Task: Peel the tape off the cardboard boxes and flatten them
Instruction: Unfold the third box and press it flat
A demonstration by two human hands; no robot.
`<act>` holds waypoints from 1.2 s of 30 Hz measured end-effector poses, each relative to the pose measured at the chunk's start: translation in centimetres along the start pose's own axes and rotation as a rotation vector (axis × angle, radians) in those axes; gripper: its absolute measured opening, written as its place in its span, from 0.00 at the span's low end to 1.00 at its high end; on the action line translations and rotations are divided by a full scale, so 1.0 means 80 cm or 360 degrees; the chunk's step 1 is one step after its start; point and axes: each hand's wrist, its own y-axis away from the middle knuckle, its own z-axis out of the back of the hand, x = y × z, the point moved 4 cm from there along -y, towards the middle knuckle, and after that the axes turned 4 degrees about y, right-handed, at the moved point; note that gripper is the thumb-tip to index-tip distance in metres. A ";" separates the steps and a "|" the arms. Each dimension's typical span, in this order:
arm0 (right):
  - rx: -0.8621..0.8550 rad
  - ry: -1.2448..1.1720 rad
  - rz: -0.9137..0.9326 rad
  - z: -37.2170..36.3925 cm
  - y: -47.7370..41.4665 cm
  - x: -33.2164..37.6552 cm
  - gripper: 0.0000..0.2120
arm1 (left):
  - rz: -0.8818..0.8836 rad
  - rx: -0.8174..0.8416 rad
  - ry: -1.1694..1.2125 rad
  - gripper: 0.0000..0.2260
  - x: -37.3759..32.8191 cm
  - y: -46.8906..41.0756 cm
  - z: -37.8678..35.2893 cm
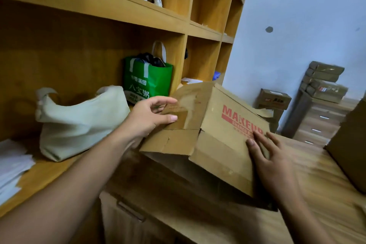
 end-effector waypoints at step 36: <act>0.0661 0.1037 0.0154 -0.252 -0.078 0.006 0.30 | 0.0024 0.0762 -0.1718 0.21 0.220 -0.112 -0.001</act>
